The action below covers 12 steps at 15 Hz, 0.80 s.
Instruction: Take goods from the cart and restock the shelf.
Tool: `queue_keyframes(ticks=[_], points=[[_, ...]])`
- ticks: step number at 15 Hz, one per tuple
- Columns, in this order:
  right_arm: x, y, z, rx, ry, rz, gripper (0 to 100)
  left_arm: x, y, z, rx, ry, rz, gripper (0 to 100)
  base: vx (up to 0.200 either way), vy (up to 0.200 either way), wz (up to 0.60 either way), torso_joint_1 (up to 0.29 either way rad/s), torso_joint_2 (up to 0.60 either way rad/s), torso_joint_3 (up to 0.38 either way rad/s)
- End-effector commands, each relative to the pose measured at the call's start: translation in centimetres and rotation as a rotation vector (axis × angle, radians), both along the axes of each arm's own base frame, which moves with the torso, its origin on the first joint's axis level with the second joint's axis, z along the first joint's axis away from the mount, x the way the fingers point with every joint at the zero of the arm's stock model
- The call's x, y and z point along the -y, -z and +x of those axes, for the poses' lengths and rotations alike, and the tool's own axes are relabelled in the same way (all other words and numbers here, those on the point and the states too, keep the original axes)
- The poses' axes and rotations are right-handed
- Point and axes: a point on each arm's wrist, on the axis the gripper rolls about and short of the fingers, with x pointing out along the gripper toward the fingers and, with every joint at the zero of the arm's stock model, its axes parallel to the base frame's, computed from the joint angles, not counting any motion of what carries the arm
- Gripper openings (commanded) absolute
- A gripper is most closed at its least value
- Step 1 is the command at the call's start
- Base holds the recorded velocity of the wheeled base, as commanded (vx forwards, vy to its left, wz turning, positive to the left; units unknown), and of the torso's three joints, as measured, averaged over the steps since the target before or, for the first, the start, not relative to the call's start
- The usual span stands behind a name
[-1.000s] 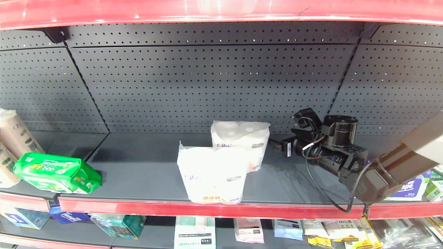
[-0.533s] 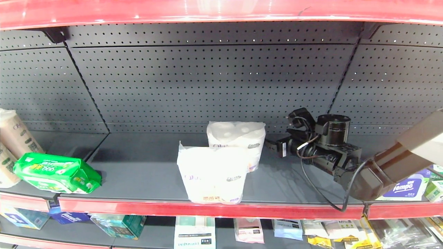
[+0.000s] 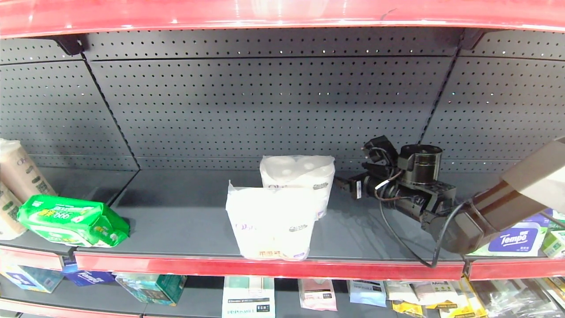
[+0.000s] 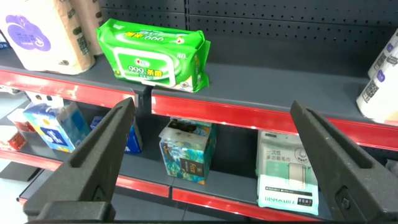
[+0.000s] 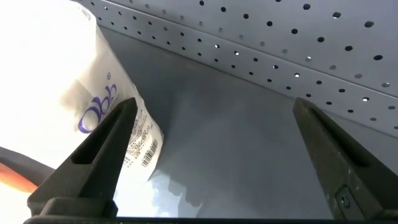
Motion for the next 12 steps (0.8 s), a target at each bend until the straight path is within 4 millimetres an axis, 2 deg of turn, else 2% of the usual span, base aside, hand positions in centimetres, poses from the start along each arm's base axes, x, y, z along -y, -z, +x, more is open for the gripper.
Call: queue_keyframes(ticks=[1, 2, 5, 8, 9, 12], points=[[0.0, 0.2, -0.1, -0.007, -0.001, -0.003, 100, 0.0, 0.0, 0.0, 0.001, -0.001, 0.0, 100, 0.0, 0.0, 0.0, 0.0, 0.0, 0.0], [0.1, 0.2, -0.2, -0.01, 0.001, -0.003, 100, 0.0, 0.0, 0.0, -0.001, -0.001, 0.0, 100, 0.0, 0.0, 0.0, 0.0, 0.0, 0.0], [2.5, -2.1, -2.7, 0.007, 0.085, -0.005, 100, 0.0, 0.0, 0.0, -0.001, -0.001, 0.0, 100, 0.0, 0.0, 0.0, 0.0, 0.0, 0.0], [5.6, -5.7, -5.9, 0.082, 0.181, 0.018, 100, 0.0, 0.0, 0.0, -0.001, -0.001, 0.0, 100, 0.0, 0.0, 0.0, 0.0, 0.0, 0.0], [6.6, -6.6, -7.5, 0.094, 0.2, 0.021, 100, 0.0, 0.0, 0.0, -0.001, -0.001, 0.0, 100, 0.0, 0.0, 0.0, 0.0, 0.0, 0.0], [11.6, -7.9, -16.7, 0.106, 0.309, 0.023, 100, 0.0, 0.0, 0.0, -0.001, -0.001, 0.0, 100, 0.0, 0.0, 0.0, 0.0, 0.0, 0.0]])
